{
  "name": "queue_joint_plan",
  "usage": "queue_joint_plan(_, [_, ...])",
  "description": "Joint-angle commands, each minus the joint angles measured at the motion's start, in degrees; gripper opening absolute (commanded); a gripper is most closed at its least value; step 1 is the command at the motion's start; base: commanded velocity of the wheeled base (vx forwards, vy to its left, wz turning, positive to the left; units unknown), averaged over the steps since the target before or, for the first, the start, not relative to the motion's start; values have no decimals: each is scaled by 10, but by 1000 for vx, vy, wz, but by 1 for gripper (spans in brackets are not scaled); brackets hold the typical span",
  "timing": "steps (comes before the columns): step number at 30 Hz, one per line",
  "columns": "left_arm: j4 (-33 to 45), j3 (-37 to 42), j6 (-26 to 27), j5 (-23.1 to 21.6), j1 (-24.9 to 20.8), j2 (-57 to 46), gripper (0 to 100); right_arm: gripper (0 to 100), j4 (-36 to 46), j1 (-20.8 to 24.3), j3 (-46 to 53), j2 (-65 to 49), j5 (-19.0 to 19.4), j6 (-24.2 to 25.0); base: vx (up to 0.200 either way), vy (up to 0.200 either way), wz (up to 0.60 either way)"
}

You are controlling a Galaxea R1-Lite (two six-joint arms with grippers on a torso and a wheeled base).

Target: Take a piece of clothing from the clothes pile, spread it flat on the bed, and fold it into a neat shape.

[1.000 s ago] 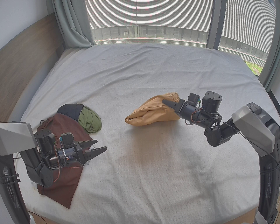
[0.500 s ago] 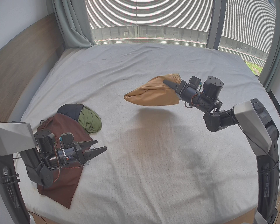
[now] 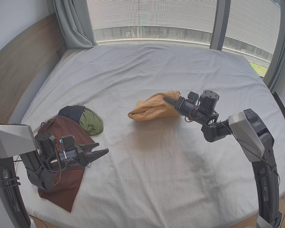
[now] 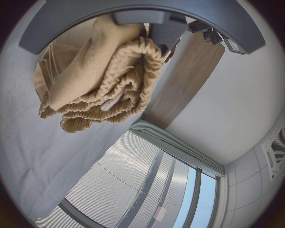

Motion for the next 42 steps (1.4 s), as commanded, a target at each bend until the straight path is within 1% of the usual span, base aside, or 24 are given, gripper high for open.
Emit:
queue_joint_plan(1, [0, 0, -1, 0, 1, -2, 100, 0, -5, 0, 59, 11, 0, -14, 0, 0, 0])
queue_joint_plan(3, [0, 0, -1, 0, 1, -2, 100, 0, -12, -1, 108, -4, -1, -27, 0, 0, 0])
queue_joint_plan(10, [-1, 0, -1, 0, 1, -3, 100, 0, -93, -1, 219, -5, -2, -27, 0, 0, 0])
queue_joint_plan(18, [0, -2, -3, 0, 1, -3, 100, 0, -146, -4, 248, 31, -4, -27, 0, 0, 0])
queue_joint_plan(30, [0, -3, -3, 0, 1, -2, 100, 0, -168, -4, 251, 47, -4, -27, 0, 0, 0])
queue_joint_plan(31, [0, -3, -3, 0, 1, -2, 100, 100, -168, -4, 252, 47, -4, -26, 0, 0, 0])
queue_joint_plan(34, [0, -3, -3, 0, 1, -2, 100, 100, -169, -4, 257, 44, -4, -26, 0, 0, 0])
queue_joint_plan(42, [0, -4, -4, 0, 1, -3, 100, 100, -182, -6, 338, 0, -4, -30, 0, 0, 0])
